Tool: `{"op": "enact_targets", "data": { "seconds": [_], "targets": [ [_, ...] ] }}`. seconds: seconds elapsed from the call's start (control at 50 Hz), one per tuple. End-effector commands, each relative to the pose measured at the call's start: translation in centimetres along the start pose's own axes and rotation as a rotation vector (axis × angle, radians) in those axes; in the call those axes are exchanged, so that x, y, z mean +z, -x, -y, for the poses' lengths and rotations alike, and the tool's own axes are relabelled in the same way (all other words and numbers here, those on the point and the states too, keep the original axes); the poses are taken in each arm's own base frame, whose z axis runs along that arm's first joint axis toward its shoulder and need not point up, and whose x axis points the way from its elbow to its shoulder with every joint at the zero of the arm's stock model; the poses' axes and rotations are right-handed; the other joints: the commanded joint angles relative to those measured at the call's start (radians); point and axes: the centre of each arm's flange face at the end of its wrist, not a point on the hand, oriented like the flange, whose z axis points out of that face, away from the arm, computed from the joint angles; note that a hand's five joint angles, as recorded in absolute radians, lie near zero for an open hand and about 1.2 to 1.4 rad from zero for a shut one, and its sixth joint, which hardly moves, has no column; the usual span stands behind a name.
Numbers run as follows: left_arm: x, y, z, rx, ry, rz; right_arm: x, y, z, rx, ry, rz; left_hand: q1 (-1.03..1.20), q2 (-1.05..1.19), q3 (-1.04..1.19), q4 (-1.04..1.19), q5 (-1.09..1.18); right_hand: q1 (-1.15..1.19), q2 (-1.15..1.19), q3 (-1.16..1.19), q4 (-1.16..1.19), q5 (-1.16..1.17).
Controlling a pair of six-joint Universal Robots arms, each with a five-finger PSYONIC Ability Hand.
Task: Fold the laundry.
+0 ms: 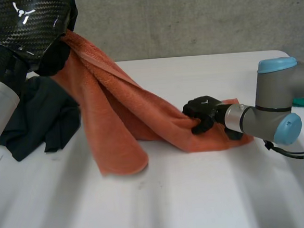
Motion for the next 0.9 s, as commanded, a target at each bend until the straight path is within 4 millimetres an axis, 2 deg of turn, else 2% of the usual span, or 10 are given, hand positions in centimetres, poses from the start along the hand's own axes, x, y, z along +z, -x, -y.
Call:
{"op": "enact_targets", "data": {
  "seconds": [0.02, 0.12, 0.2, 0.34, 0.48, 0.58, 0.62, 0.72, 0.8, 0.9],
  "targets": [
    [0.3, 0.2, -0.4, 0.025, 0.009, 0.008, -2.6, -1.1, 5.0, -0.085, -0.098, -0.094, 0.275, 0.197, 0.204, 0.197, 0.232, 0.300, 0.264, 0.285, 0.281, 0.299],
    [0.7, -0.3, -1.7, 0.090, 0.048, -0.007, -11.1, -3.9, 10.4, -0.344, -0.146, -0.327, 0.275, 0.197, 0.204, 0.197, 0.232, 0.300, 0.264, 0.285, 0.281, 0.299],
    [0.8, -0.4, -3.7, 0.151, 0.124, 0.002, -16.1, -2.9, 12.0, -0.503, -0.102, -0.421, 0.275, 0.197, 0.204, 0.197, 0.232, 0.300, 0.264, 0.285, 0.281, 0.299],
    [0.3, -2.1, -8.8, 0.146, 0.294, -0.063, -19.2, 0.8, 9.6, -0.524, 0.097, -0.369, 0.275, 0.197, 0.204, 0.197, 0.232, 0.300, 0.264, 0.285, 0.281, 0.299],
    [0.9, -5.6, -15.1, 0.122, 0.456, -0.174, -18.0, 0.6, 6.3, -0.536, 0.269, -0.343, 0.275, 0.197, 0.204, 0.197, 0.232, 0.300, 0.264, 0.285, 0.281, 0.299],
    [6.1, -5.2, -18.2, 0.176, 0.423, -0.093, -14.0, -3.9, 5.6, -0.595, 0.218, -0.468, 0.275, 0.197, 0.204, 0.197, 0.232, 0.300, 0.264, 0.285, 0.281, 0.299],
    [8.1, -4.5, -17.8, 0.202, 0.374, -0.031, -13.0, -5.2, 6.3, -0.627, 0.161, -0.531, 0.275, 0.197, 0.204, 0.197, 0.232, 0.300, 0.264, 0.285, 0.281, 0.299],
    [15.2, 0.7, -11.0, 0.296, 0.015, 0.316, -10.9, -6.9, 13.3, -0.782, -0.251, -0.768, 0.275, 0.197, 0.204, 0.197, 0.232, 0.300, 0.264, 0.285, 0.281, 0.299],
    [16.3, 1.8, -7.5, 0.290, -0.172, 0.432, -10.8, -6.6, 16.2, -0.803, -0.511, -0.860, 0.275, 0.197, 0.204, 0.197, 0.232, 0.300, 0.264, 0.285, 0.281, 0.299],
    [14.7, -1.3, -8.6, 0.269, -0.114, 0.348, -11.0, -5.3, 15.4, -0.750, -0.519, -0.819, 0.275, 0.197, 0.204, 0.197, 0.232, 0.300, 0.264, 0.285, 0.281, 0.299]
  ]
}}
